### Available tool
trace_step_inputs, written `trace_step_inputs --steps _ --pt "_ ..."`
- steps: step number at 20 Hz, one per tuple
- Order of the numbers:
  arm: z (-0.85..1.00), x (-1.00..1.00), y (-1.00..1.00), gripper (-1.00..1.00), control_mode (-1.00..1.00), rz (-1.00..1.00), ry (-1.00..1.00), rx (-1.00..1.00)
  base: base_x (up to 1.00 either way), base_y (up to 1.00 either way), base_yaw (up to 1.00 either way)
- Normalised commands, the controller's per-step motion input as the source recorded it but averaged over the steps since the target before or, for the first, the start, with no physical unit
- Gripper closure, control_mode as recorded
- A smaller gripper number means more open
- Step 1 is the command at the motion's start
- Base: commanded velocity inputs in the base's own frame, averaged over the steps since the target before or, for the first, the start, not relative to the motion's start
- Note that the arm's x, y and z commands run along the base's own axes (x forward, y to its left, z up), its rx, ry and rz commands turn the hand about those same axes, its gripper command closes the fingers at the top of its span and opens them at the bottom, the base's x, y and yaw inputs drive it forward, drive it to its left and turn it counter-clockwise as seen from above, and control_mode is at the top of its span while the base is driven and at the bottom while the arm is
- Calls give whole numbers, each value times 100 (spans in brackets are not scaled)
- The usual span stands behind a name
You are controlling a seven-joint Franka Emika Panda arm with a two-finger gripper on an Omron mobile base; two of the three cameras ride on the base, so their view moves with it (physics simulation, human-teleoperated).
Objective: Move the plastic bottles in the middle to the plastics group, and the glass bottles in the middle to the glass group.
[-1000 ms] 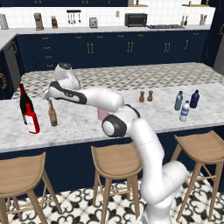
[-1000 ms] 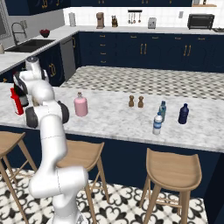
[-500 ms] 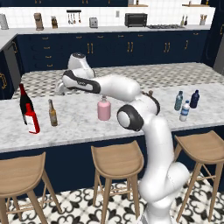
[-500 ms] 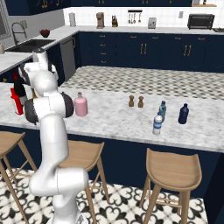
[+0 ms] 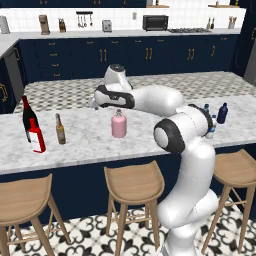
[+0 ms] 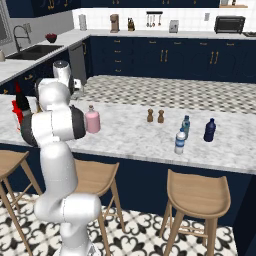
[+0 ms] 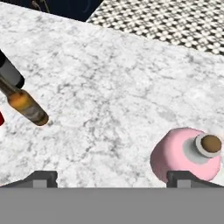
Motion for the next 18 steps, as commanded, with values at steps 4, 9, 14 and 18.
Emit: trace_step_inputs --steps 4,9,14,18 --pt "0 -3 -75 -100 -100 -20 -2 0 0 0 0" --pt "6 0 -51 -100 -100 -19 0 0 0 0 0" --pt "2 5 -12 -100 -100 -7 0 1 0 0 0" --pt "-1 31 0 -100 -100 -4 0 1 0 0 0"
